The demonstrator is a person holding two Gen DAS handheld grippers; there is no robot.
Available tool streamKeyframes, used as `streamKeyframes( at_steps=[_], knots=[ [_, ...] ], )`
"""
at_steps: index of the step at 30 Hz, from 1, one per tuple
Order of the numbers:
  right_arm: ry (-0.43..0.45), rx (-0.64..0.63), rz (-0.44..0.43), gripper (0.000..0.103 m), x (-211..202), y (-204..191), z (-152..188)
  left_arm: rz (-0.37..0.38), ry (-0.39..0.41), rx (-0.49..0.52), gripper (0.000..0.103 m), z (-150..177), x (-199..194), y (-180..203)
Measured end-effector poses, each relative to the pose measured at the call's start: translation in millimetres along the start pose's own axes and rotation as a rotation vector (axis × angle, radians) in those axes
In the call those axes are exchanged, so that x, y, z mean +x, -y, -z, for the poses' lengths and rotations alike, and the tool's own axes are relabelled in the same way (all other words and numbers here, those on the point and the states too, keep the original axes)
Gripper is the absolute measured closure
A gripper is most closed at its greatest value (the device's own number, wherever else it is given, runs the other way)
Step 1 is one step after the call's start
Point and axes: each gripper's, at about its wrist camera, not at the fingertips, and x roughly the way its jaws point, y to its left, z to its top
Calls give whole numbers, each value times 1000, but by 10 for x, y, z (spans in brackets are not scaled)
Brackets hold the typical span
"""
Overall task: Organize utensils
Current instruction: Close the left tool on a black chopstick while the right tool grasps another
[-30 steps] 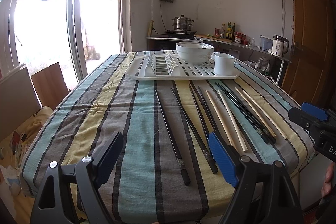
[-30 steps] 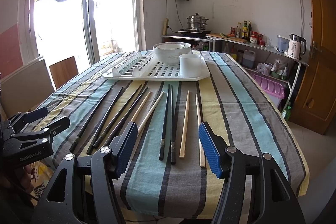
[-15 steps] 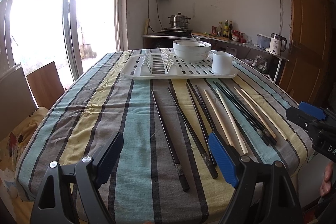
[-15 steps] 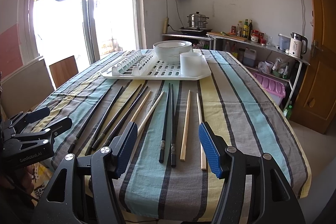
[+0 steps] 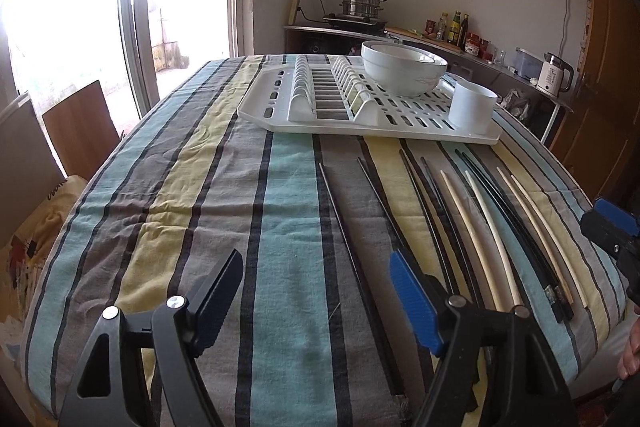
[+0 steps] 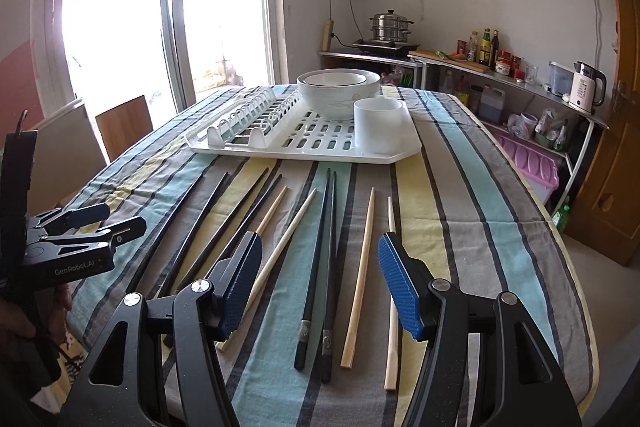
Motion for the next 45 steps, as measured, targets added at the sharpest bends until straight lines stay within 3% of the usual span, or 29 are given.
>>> streamKeyframes(
  at_steps=[4,6,12,21,38,41,43,45],
  knots=[
    [-34,-14,-13,48,217,21,-141,0,-39,-1,39,-151,209,-55],
    [-58,-20,-22,62,346,39,-217,7,-56,0,41,-209,309,-74],
    [-157,-24,-51,83,808,109,-370,20,-113,-5,51,-317,582,-92],
    [-264,-46,-26,89,1249,198,-435,29,-134,18,53,-407,711,-41],
    [-374,-83,-35,91,1583,222,-622,23,-191,93,67,-596,889,14],
    [-381,-75,-53,96,1606,233,-634,27,-193,103,77,-613,903,48],
    [-379,-75,-52,97,1608,234,-633,25,-192,104,92,-620,904,69],
    [-378,-70,-57,98,1605,231,-634,25,-190,102,95,-624,912,85]
  ],
)
